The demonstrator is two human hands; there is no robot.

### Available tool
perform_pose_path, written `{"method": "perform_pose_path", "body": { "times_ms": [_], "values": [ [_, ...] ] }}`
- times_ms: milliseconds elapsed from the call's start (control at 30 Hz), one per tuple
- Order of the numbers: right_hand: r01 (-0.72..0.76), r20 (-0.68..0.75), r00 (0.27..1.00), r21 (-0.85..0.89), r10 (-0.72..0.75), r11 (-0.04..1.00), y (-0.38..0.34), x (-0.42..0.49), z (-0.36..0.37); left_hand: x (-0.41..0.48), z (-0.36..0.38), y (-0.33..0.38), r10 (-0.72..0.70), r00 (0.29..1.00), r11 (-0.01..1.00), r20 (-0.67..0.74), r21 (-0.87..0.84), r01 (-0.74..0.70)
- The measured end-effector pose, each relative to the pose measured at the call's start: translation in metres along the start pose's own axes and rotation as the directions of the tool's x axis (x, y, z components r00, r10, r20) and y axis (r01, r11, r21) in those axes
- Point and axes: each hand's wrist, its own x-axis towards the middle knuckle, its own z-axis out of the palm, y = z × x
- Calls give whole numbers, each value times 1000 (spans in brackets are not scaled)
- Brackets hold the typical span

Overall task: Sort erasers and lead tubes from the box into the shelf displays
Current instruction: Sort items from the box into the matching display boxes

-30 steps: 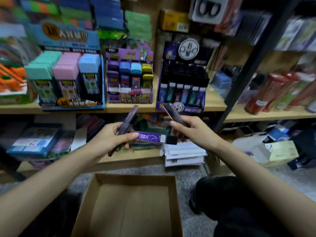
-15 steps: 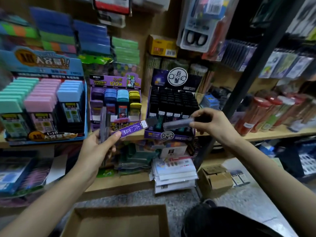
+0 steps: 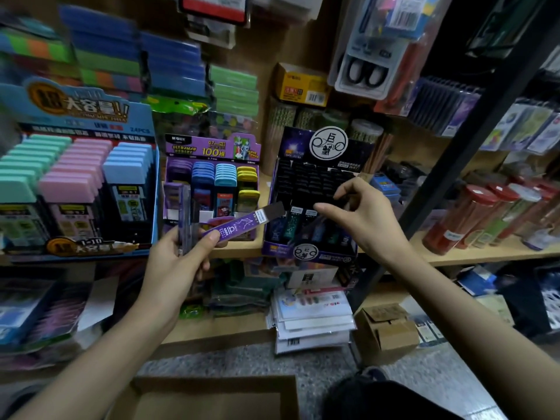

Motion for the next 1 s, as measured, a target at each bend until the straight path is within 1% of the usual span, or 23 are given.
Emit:
{"method": "perform_pose_path", "body": {
  "times_ms": [100,167,267,367,433,533,700,767,867,1000],
  "values": [
    [26,-119,992,-80,-35,997,-4,2,6,1,-1,1,-9,1000,1000,-3,-2,9],
    [48,-138,989,-91,-60,995,-7,7,12,0,-3,1,-9,1000,1000,-4,-6,9],
    [82,-80,993,-66,-87,994,-9,12,21,-1,-6,3,-11,1000,1000,-6,-15,11],
    [151,-99,983,-22,-153,988,-9,17,23,-3,-9,5,-7,1000,1000,-13,-17,7],
    [172,-76,982,-39,-174,984,-9,20,23,-3,-10,5,-2,1000,1000,-19,-19,2],
    [182,50,983,-96,-178,979,-8,20,23,-5,-12,6,5,1000,1000,-16,-23,-6],
    [215,203,958,-47,-201,975,-10,18,21,-6,-12,6,12,1000,1000,-11,-18,-12],
    [189,216,961,-60,-172,980,-9,18,26,-5,-11,6,4,1000,1000,-11,-17,-4],
    [170,199,969,-127,-143,977,-8,19,35,-7,-10,5,-13,1000,1000,-9,-19,13],
    [210,176,969,-238,-170,948,-13,17,37,-10,-4,7,-18,1000,999,10,-32,19]
  ]
}}
